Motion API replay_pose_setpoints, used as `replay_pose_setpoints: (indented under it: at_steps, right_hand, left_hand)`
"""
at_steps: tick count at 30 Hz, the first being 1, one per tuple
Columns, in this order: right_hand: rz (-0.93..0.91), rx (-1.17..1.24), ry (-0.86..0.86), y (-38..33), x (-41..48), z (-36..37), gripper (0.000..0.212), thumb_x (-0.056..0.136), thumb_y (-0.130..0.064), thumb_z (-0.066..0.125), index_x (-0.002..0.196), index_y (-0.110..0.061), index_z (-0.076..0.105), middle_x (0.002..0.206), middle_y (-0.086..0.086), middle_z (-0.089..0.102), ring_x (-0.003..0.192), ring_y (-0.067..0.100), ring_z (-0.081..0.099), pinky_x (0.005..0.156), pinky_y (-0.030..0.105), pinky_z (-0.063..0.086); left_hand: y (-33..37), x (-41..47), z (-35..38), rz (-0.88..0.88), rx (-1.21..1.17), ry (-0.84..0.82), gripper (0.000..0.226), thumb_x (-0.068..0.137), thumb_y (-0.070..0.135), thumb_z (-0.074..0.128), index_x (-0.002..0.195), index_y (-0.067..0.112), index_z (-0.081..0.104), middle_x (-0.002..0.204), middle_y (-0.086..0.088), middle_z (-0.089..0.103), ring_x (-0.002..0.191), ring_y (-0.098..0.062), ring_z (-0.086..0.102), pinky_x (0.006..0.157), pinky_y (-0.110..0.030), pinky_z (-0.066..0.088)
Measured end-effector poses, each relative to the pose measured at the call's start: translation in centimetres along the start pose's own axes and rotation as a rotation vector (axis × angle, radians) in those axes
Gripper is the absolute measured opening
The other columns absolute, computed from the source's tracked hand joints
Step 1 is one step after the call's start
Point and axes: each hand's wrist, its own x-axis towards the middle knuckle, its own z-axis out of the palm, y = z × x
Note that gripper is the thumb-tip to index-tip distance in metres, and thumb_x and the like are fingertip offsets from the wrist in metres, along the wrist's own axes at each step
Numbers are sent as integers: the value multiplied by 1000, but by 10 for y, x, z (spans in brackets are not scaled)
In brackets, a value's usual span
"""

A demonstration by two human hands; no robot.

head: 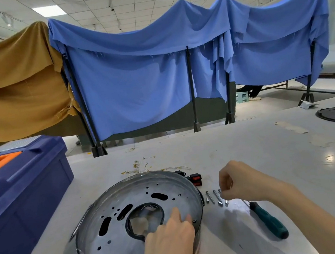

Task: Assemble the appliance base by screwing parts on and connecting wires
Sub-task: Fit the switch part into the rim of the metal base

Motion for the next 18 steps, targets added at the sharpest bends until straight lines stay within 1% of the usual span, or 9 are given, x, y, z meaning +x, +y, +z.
replay_pose_setpoints:
  at_steps: [2, 3, 4, 6, 8, 11, 12, 14, 18]
  right_hand:
    - [-45, 95, -1, -8, -4, -4, 7, 75, -4, 68, 71, -8, 63, 62, 3, 70, 55, 17, 64, 56, 27, 52]
    - [-59, 134, -3, -11, -5, -5, 6, 74, -2, 67, 73, -6, 63, 62, 5, 71, 55, 18, 66, 55, 27, 52]
    - [-67, 171, -7, -13, -7, -6, 6, 74, -2, 68, 73, -4, 62, 62, 6, 72, 53, 16, 66, 50, 22, 49]
    - [-74, 243, -31, -17, -10, -7, 9, 74, 0, 68, 72, -4, 60, 61, 7, 72, 49, 12, 64, 46, 14, 43]
    - [-61, 325, -55, -19, -11, -6, 8, 76, 1, 67, 74, -2, 59, 63, 10, 72, 55, 15, 69, 50, 20, 49]
    - [-12, 468, -86, -21, -10, 1, 7, 84, 0, 63, 81, 3, 58, 74, 16, 74, 68, 26, 74, 69, 38, 59]
    - [13, 510, -88, -22, -9, 5, 7, 86, 0, 62, 81, 3, 58, 77, 18, 74, 71, 28, 75, 72, 40, 59]
    - [69, 604, -91, -26, -8, 15, 9, 87, -1, 62, 78, 1, 60, 77, 19, 70, 73, 28, 74, 71, 35, 60]
    - [228, 924, -162, -31, -7, 31, 15, 88, 2, 60, 75, -1, 65, 75, 16, 67, 66, 27, 66, 68, 35, 59]
  left_hand:
    - [1, -2, -2, 0, 2, 15, 65, 88, 46, 62, 141, 24, 31, 125, 0, 33, 113, -26, 55, 76, -31, 34]
    - [2, -3, -2, 9, 11, 27, 66, 89, 42, 62, 142, 26, 27, 126, 0, 33, 112, -24, 55, 75, -30, 33]
    - [2, -3, -2, 20, 22, 38, 64, 90, 38, 61, 143, 27, 26, 126, -1, 33, 109, -23, 56, 74, -30, 33]
    - [3, -5, -2, 32, 41, 44, 55, 92, 31, 58, 140, 25, 33, 124, -2, 32, 97, -24, 52, 72, -30, 32]
    - [3, -7, -2, 26, 54, 53, 49, 93, 25, 55, 139, 25, 37, 124, -2, 30, 88, -24, 43, 70, -30, 31]
    - [4, -7, -1, 24, 48, 68, 49, 94, 21, 54, 139, 26, 39, 124, -2, 30, 89, -24, 46, 70, -31, 31]
    - [4, -7, -1, 27, 42, 73, 48, 94, 21, 54, 139, 26, 40, 123, -2, 30, 91, -23, 48, 70, -31, 31]
    - [3, -7, -1, 32, 32, 77, 47, 93, 21, 55, 138, 26, 40, 122, -2, 30, 101, -24, 54, 71, -32, 32]
    - [1, -7, 0, 40, 8, 83, 46, 93, 22, 56, 137, 26, 42, 114, -1, 28, 107, -27, 53, 73, -33, 32]
